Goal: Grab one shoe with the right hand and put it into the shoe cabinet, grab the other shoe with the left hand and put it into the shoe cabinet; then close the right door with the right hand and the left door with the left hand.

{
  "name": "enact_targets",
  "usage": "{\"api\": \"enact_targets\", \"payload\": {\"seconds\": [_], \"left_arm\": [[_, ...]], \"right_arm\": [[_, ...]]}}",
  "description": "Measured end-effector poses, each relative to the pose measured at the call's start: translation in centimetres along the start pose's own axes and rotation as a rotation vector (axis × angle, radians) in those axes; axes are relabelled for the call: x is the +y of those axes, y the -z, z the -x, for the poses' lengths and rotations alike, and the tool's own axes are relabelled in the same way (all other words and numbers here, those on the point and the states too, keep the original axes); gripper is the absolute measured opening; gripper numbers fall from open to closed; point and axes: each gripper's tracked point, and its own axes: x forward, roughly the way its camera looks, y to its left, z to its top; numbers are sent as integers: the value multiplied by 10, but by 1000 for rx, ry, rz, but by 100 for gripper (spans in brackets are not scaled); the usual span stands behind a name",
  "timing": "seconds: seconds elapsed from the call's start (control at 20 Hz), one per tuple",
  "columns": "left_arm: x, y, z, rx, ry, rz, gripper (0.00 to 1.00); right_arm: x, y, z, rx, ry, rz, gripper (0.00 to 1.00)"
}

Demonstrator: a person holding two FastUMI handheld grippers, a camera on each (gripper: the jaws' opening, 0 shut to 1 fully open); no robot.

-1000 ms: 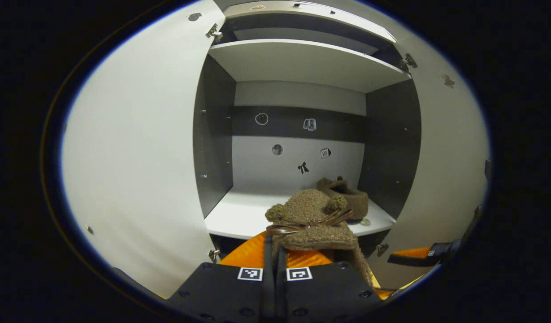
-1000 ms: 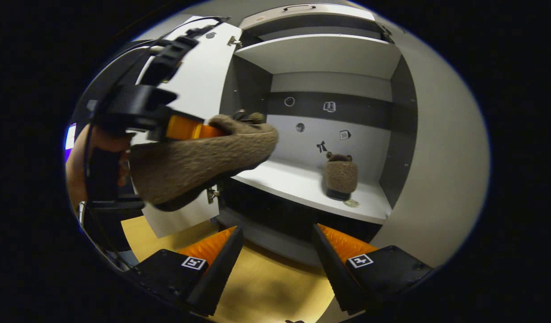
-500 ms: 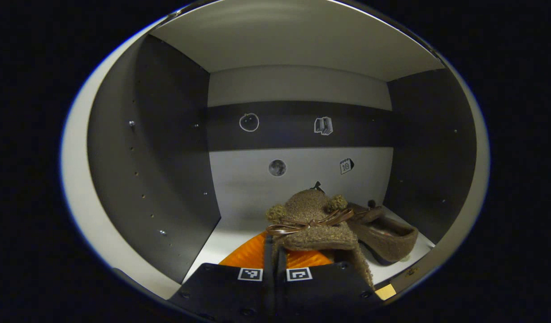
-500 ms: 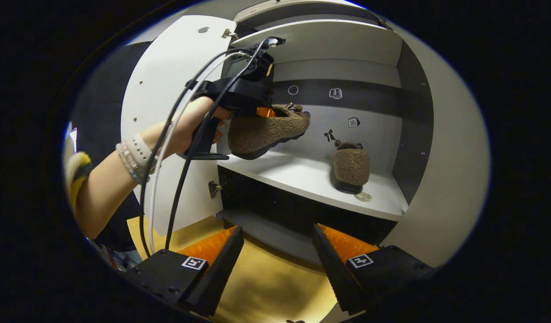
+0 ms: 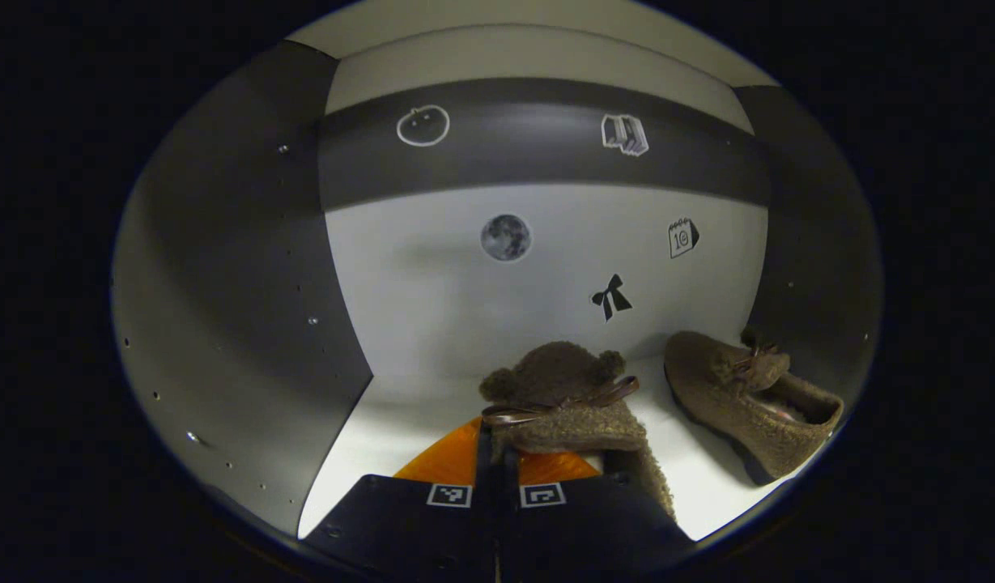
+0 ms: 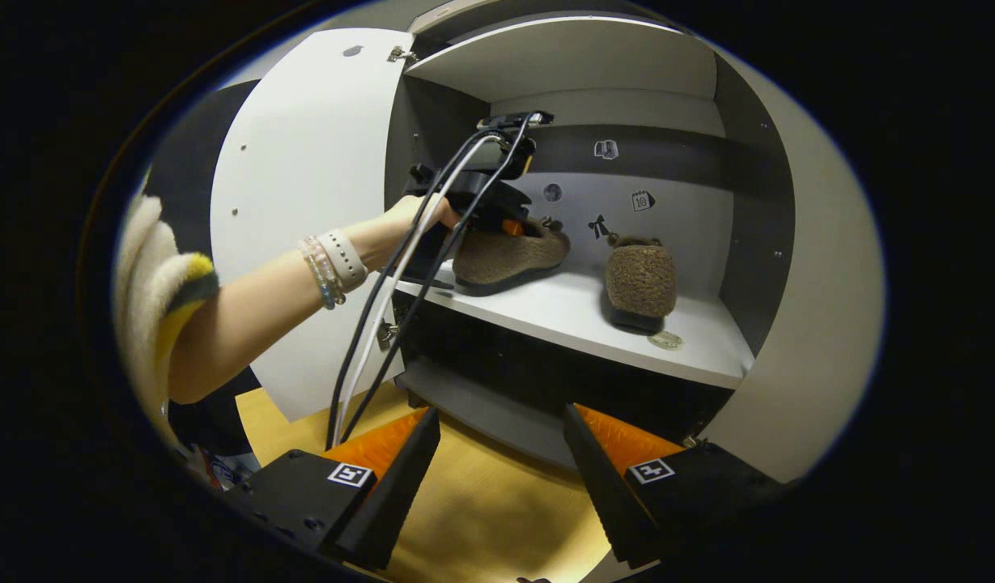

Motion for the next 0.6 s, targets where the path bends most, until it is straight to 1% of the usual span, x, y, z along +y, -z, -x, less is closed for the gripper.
{"api": "enact_targets", "payload": {"seconds": [0.15, 0.25, 0.3, 0.35, 0.4, 0.45, 0.5, 0.55, 0.6], "left_arm": [[1, 3, -3, 4, 1, 2, 13], [8, 6, -1, 18, -20, -5, 15], [12, 6, 0, 12, -32, -16, 17], [13, 3, 2, 3, -40, -31, 24], [13, -1, 7, -17, -37, -43, 24], [10, -5, 11, -35, -24, -45, 37], [10, -9, 16, -54, -22, -48, 41], [10, -15, 21, -79, -17, -53, 52], [12, -18, 26, -92, -29, -59, 65]], "right_arm": [[-1, -2, -3, -7, -10, -7, 99], [1, -3, -2, -7, -19, -17, 99], [1, -3, -2, -8, -22, -18, 99], [1, -3, -2, -9, -23, -19, 99], [1, -3, -3, -9, -25, -19, 99], [2, -2, -2, -8, -27, -19, 99], [2, -3, -2, -7, -27, -20, 99], [3, -3, -1, -8, -27, -22, 99], [4, -5, 1, -10, -25, -23, 99]]}}
